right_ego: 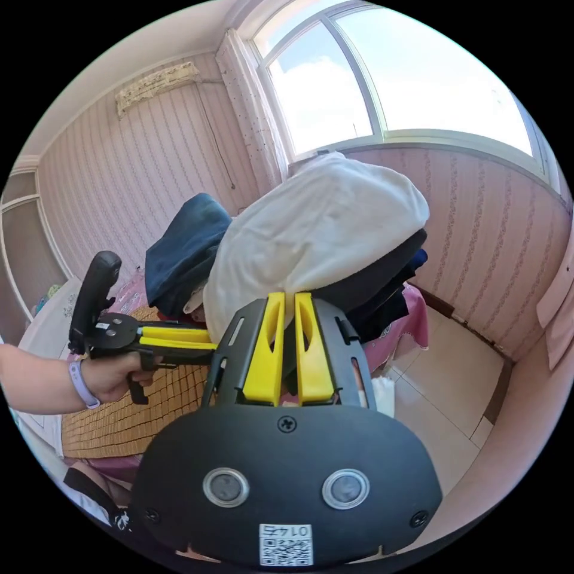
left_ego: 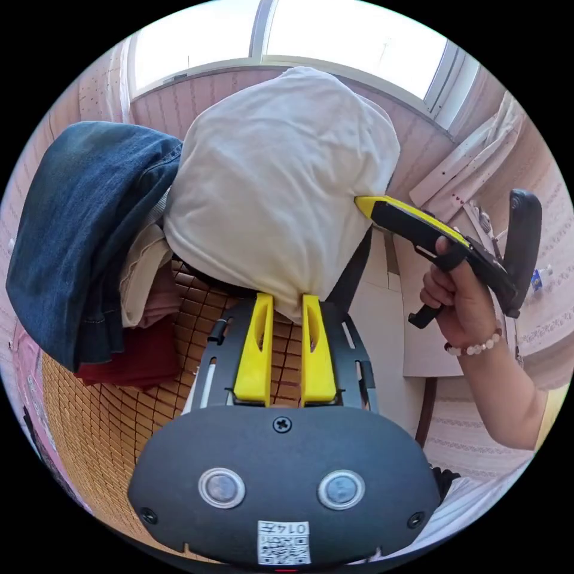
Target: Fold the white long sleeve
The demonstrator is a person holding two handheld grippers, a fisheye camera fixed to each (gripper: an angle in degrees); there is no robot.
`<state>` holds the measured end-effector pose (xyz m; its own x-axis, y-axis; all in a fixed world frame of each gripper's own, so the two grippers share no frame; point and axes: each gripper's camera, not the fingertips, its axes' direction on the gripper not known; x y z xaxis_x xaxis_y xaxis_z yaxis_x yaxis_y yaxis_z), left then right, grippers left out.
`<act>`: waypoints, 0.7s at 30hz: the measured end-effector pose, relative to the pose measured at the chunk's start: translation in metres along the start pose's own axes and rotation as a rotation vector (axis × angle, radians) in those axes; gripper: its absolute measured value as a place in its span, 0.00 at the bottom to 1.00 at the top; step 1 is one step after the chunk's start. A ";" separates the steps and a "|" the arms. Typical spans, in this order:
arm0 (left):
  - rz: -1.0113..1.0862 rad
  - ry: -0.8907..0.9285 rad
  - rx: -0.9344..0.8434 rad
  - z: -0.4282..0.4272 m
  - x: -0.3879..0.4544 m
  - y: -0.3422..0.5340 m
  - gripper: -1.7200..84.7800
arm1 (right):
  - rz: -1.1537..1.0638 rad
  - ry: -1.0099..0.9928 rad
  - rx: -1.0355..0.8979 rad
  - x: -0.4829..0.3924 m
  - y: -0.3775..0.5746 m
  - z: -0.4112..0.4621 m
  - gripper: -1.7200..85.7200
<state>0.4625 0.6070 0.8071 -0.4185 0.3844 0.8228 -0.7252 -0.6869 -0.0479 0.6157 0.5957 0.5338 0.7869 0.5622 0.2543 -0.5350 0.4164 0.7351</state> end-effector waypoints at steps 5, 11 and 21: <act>-0.041 0.111 0.091 -0.033 -0.011 0.019 0.07 | -0.092 -0.139 0.131 -0.027 0.000 -0.075 0.04; 0.041 0.064 0.284 -0.139 -0.002 0.120 0.06 | -0.233 -0.343 0.115 -0.092 0.006 -0.137 0.03; -0.317 -0.150 0.510 -0.289 -0.028 0.381 0.06 | -0.435 -0.726 -0.089 -0.256 0.025 -0.127 0.03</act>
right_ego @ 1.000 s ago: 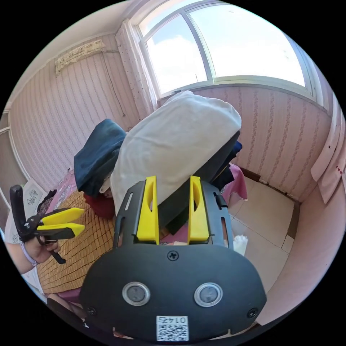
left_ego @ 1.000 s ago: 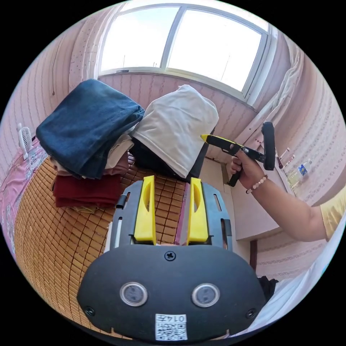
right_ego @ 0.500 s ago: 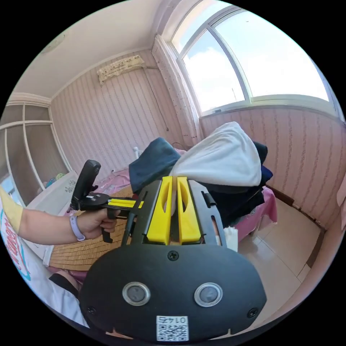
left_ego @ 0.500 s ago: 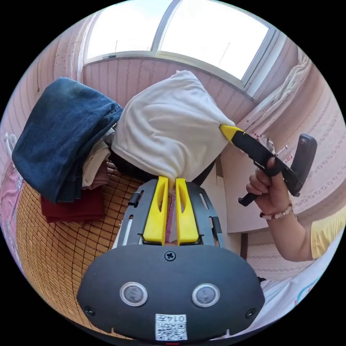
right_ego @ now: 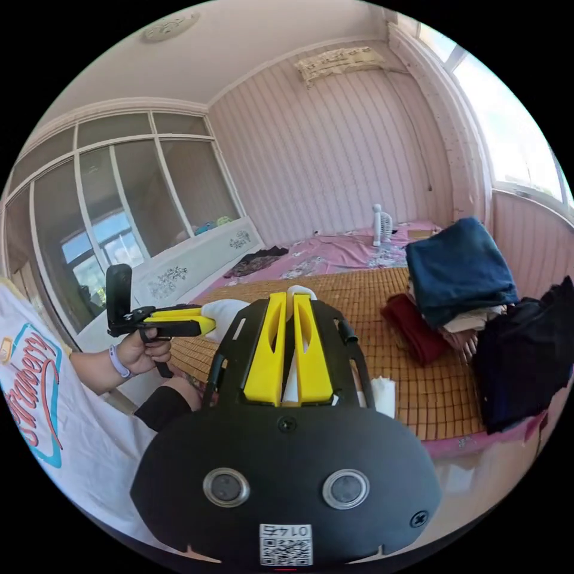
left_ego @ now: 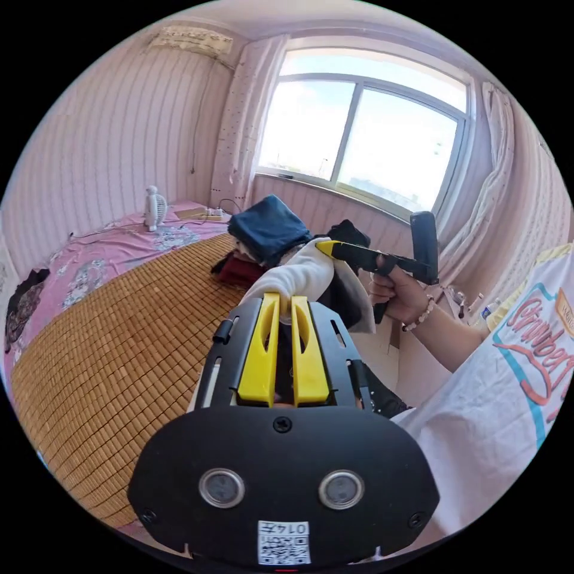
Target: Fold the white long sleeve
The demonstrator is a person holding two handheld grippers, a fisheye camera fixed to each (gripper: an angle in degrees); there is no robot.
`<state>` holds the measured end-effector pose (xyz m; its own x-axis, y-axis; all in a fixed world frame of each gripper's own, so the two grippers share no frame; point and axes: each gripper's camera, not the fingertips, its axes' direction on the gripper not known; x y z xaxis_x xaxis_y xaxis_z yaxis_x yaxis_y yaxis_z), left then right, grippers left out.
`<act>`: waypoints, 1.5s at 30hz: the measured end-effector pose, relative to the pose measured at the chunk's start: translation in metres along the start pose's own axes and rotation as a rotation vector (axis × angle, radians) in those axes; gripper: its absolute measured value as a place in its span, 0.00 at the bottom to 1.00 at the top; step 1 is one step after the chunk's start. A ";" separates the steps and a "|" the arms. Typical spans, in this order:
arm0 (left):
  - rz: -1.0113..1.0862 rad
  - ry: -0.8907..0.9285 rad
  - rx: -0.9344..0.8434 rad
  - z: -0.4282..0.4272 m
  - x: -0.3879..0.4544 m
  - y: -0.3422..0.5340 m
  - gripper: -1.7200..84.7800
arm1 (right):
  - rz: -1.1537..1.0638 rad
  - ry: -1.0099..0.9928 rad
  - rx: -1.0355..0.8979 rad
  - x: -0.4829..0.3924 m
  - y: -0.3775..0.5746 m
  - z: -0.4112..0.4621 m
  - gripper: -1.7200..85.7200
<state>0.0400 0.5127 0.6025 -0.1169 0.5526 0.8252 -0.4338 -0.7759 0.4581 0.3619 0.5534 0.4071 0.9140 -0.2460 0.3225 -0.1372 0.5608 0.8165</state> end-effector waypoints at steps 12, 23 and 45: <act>-0.030 -0.267 0.274 -0.167 -0.086 0.037 0.06 | -0.229 -0.219 0.128 -0.123 -0.132 0.125 0.03; -0.100 -0.010 0.188 -0.100 -0.149 0.051 0.05 | -0.008 -0.106 0.014 -0.053 -0.102 0.158 0.03; -0.144 0.327 -0.400 0.294 -0.087 -0.044 0.08 | 0.222 0.507 -0.284 0.205 -0.014 0.059 0.11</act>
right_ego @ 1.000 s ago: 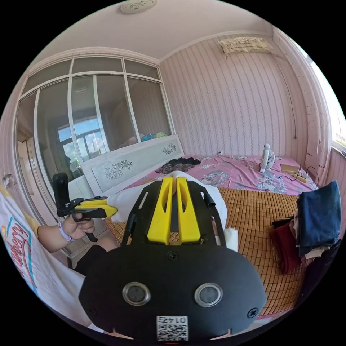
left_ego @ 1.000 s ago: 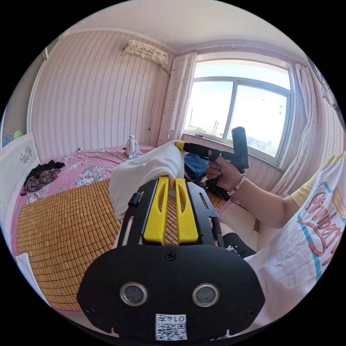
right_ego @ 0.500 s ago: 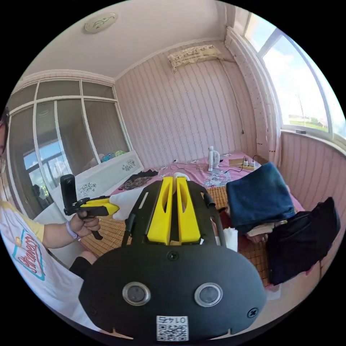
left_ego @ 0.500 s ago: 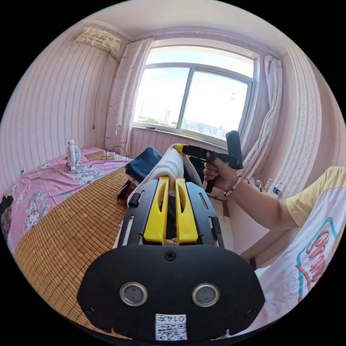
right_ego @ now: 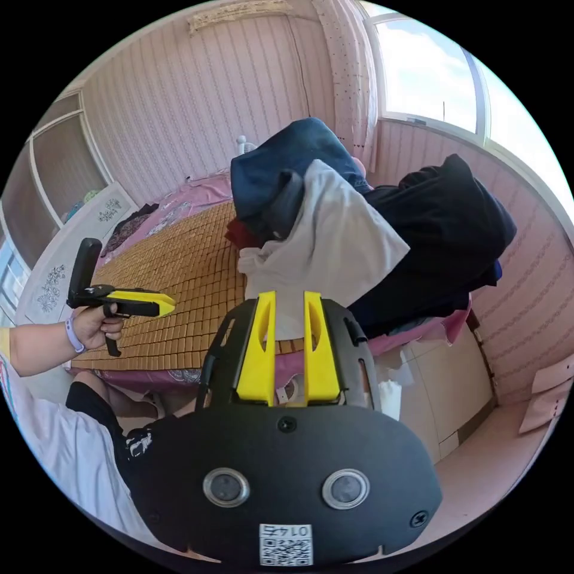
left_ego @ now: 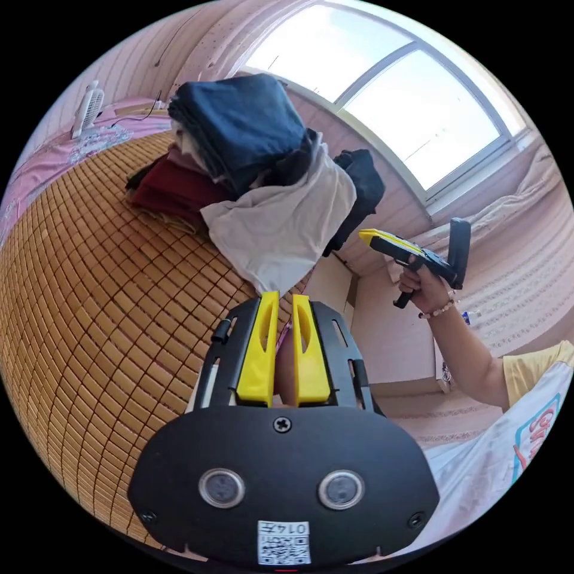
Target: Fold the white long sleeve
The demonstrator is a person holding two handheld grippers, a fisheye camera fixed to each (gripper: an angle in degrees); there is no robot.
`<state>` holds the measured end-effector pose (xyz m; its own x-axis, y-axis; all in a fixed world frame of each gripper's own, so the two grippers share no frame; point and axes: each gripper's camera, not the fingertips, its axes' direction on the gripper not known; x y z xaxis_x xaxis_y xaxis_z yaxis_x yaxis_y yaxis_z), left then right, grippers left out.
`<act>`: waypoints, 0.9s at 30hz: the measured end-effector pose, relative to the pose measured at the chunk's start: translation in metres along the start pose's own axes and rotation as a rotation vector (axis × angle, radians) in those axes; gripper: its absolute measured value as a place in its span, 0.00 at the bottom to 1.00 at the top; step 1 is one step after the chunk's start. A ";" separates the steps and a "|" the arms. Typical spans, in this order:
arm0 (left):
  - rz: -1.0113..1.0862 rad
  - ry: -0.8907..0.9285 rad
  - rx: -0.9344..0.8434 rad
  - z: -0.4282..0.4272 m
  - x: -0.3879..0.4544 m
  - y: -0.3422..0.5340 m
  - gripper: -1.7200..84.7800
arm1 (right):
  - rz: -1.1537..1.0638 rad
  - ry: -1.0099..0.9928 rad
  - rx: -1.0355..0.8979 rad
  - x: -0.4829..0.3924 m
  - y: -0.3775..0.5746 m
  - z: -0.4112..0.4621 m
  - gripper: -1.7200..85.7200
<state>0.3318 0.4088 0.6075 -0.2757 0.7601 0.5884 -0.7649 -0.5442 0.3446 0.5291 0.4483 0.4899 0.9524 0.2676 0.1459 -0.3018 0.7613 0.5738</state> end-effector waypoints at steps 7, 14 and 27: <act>-0.065 -0.092 -0.046 0.040 -0.030 -0.017 0.10 | -0.043 0.202 0.045 0.014 -0.009 0.021 0.16; -0.023 0.004 -0.097 0.072 -0.012 -0.045 0.11 | -0.148 0.147 -0.001 0.003 -0.018 0.056 0.04; 0.222 -0.139 -0.107 0.051 0.093 -0.079 0.02 | -0.045 -0.153 0.227 0.028 -0.004 -0.042 0.02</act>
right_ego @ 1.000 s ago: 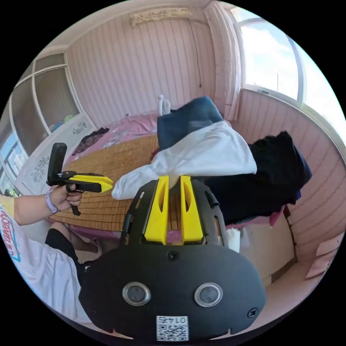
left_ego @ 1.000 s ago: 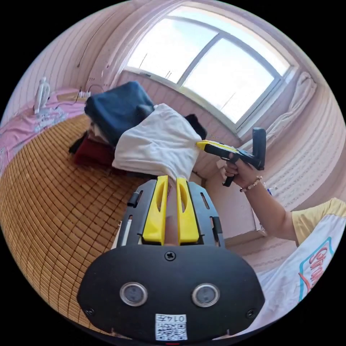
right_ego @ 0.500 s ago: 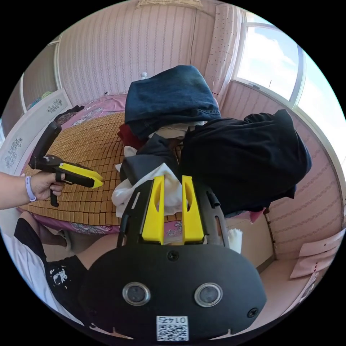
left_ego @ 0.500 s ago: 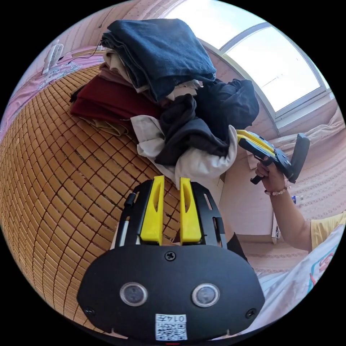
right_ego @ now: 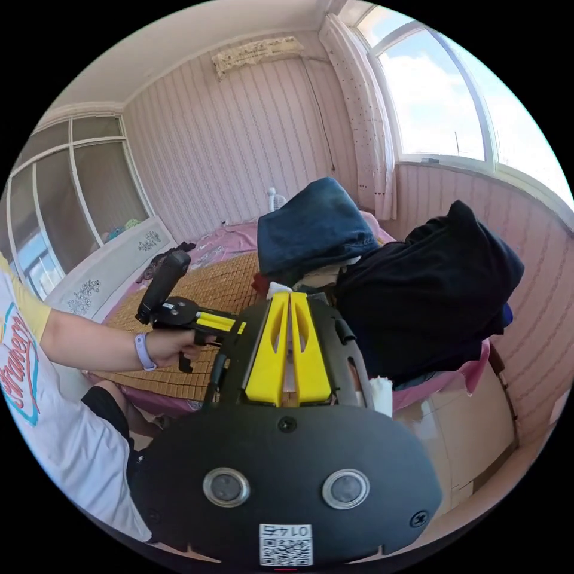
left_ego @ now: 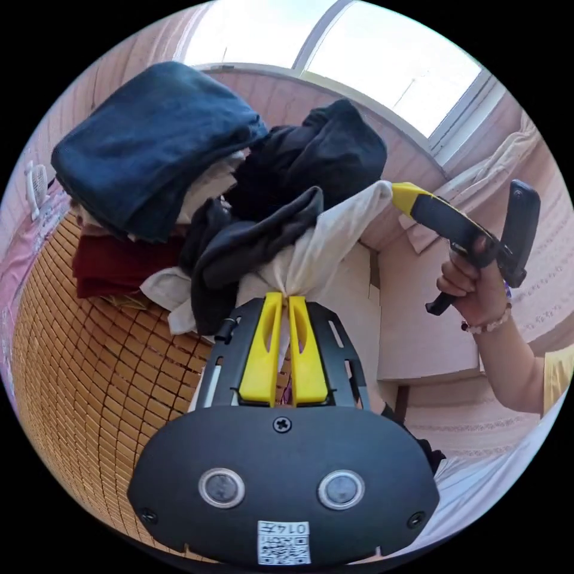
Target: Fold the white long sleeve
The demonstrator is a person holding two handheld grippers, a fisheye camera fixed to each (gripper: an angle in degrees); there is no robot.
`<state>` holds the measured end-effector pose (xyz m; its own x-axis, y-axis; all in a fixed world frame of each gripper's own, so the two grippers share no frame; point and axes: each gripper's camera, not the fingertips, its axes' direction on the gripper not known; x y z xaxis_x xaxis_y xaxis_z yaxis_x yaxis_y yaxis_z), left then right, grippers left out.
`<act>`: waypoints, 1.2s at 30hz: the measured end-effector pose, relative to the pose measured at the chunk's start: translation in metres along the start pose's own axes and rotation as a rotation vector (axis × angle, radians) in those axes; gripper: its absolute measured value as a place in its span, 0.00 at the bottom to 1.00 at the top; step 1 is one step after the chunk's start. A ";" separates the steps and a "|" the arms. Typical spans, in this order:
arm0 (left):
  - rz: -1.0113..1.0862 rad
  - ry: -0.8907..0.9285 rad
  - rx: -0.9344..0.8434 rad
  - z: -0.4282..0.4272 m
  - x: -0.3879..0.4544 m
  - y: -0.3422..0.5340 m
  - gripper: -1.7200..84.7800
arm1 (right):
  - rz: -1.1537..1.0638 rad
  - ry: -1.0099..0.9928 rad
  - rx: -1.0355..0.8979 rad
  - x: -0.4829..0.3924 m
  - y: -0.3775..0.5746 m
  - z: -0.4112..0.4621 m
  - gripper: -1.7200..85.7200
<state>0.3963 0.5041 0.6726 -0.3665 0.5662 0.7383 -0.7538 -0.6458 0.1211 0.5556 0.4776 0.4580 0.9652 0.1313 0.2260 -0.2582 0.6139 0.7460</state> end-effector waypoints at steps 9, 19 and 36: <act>0.009 -0.135 0.529 -0.306 0.019 0.058 0.01 | -0.156 -0.193 0.379 -0.086 -0.075 -0.110 0.02; -0.023 -0.383 0.799 -0.555 0.060 0.298 0.01 | -0.468 -0.538 0.383 -0.291 -0.100 -0.111 0.02; -0.407 -0.669 0.732 -0.768 -0.114 0.493 0.06 | -0.627 -0.699 -0.016 -0.561 -0.197 0.103 0.03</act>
<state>-0.3521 0.5147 0.1389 0.3798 0.5557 0.7396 -0.1601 -0.7479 0.6442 0.0608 0.2030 0.2485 0.6830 -0.7213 0.1151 0.3062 0.4259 0.8514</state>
